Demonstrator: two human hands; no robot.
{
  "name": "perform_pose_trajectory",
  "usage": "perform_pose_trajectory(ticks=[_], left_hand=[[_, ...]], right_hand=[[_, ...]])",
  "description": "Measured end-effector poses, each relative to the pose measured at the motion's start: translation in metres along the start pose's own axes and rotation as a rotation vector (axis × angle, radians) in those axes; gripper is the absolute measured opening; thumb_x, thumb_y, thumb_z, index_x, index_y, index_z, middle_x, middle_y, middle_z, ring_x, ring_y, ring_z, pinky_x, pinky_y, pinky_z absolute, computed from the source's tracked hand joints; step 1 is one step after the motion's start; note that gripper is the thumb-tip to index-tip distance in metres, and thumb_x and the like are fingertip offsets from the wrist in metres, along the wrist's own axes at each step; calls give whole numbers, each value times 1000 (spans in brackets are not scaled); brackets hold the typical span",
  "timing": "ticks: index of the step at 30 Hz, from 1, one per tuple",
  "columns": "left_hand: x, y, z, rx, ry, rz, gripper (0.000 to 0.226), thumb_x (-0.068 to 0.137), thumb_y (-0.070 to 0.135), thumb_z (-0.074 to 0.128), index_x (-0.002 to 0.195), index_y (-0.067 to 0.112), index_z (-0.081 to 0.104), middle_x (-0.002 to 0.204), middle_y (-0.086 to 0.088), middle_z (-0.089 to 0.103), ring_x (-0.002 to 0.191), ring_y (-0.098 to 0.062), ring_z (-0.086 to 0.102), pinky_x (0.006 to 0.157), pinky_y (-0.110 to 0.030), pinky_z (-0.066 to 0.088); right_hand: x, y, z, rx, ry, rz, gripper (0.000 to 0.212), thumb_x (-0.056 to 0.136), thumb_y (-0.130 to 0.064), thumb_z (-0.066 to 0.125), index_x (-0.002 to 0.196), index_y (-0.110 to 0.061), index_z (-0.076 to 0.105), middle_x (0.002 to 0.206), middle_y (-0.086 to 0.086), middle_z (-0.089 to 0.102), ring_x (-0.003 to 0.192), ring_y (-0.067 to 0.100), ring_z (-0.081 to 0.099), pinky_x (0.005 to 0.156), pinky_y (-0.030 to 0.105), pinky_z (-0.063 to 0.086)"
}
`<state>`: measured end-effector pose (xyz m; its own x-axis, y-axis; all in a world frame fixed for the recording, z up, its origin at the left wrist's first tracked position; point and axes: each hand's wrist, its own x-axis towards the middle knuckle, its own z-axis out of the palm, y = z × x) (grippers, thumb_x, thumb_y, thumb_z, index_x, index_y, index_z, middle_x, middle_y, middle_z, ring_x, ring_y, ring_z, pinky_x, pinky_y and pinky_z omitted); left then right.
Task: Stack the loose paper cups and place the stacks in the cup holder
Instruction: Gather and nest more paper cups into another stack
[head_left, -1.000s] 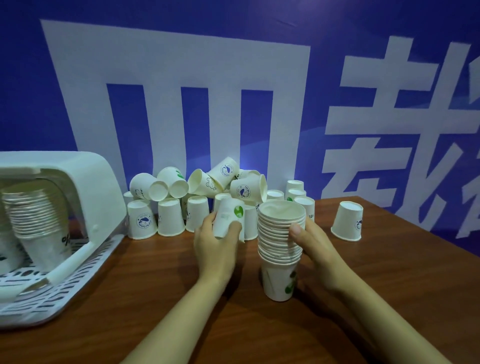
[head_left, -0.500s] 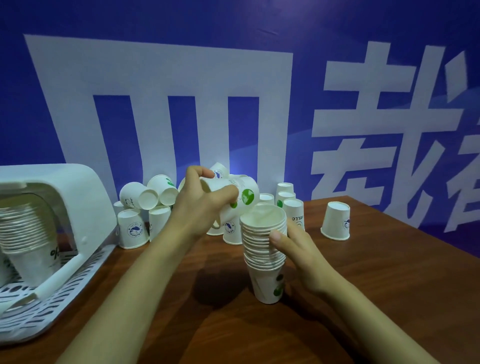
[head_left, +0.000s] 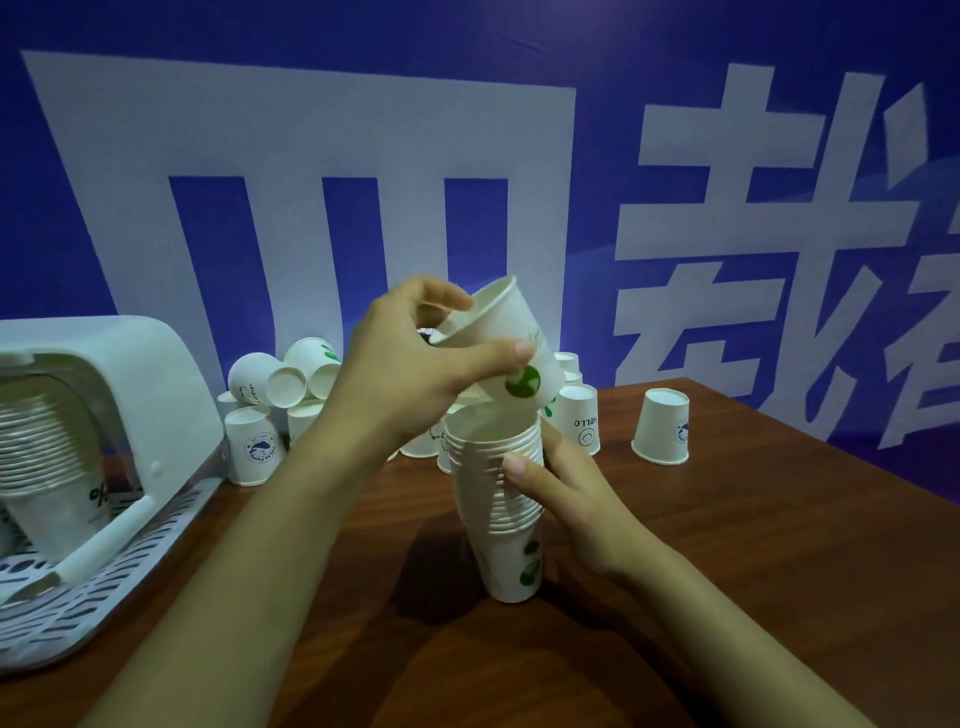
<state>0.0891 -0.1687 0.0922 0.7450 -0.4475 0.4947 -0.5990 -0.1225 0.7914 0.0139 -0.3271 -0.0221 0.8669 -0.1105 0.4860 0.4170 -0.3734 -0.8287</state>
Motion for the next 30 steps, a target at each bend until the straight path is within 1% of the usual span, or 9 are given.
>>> perform_pose_trajectory(ticks=[3,6,9,13,17,21,25,27,30], left_hand=[[-3,-1,-1,136,-14,69,51,55,54,79,103,38,70,104,13,71,92,-7,70,73,-29,61],[-4,1,-4,312,-19,104,60,54,52,73,112,43,59,109,15,66,99,-14,66,78,-35,61],[-3,-2,-8,432,-208,38,75,60,49,81,127,48,46,119,18,66,101,-8,63,80,-31,56],[-8,-1,-2,300,-393,21,99,65,78,69,152,49,31,147,22,50,126,-5,55,94,-29,48],[-7,-6,24,246,-259,-8,55,104,56,46,153,33,44,152,11,52,133,-13,49,98,-28,29],[-9,-24,41,385,-347,-19,50,108,51,40,152,31,47,157,6,50,143,-16,43,106,-31,31],[-8,-36,37,-238,-260,-200,69,97,69,49,158,35,40,162,11,43,148,-12,42,124,-38,27],[-9,-44,34,-627,-116,-329,57,101,63,47,146,29,53,153,1,56,136,-17,56,115,-42,42],[-17,-61,27,-742,-80,-380,67,104,62,34,150,16,50,141,-5,66,115,-17,65,89,-37,46]], right_hand=[[0,1,-2,-19,0,8,55,94,-48,59,143,-24,55,139,-5,64,132,16,58,113,49,45],[0,2,-3,-11,-15,29,56,93,-50,59,143,-25,55,139,-5,64,132,17,58,113,50,45],[1,2,-3,-2,-11,18,54,94,-48,59,141,-22,57,138,-2,65,131,19,59,111,48,46],[1,2,-3,58,-4,16,50,97,-42,59,141,-19,56,138,-2,65,132,16,59,110,41,46],[0,2,-9,31,-131,72,58,92,-28,65,147,-18,48,142,-1,62,133,15,57,112,36,46],[-1,6,-13,-65,-171,170,67,80,-21,85,138,-21,51,126,0,69,117,14,66,102,36,55],[1,14,-12,-20,-102,223,83,69,-29,95,139,-25,51,128,-2,70,118,13,67,103,39,55],[0,17,-11,-9,-65,262,89,63,-44,95,140,-29,52,131,-6,69,123,10,65,107,45,53],[-2,20,-9,33,-50,227,68,80,-33,87,140,-23,56,132,-3,70,125,15,65,110,48,49]])
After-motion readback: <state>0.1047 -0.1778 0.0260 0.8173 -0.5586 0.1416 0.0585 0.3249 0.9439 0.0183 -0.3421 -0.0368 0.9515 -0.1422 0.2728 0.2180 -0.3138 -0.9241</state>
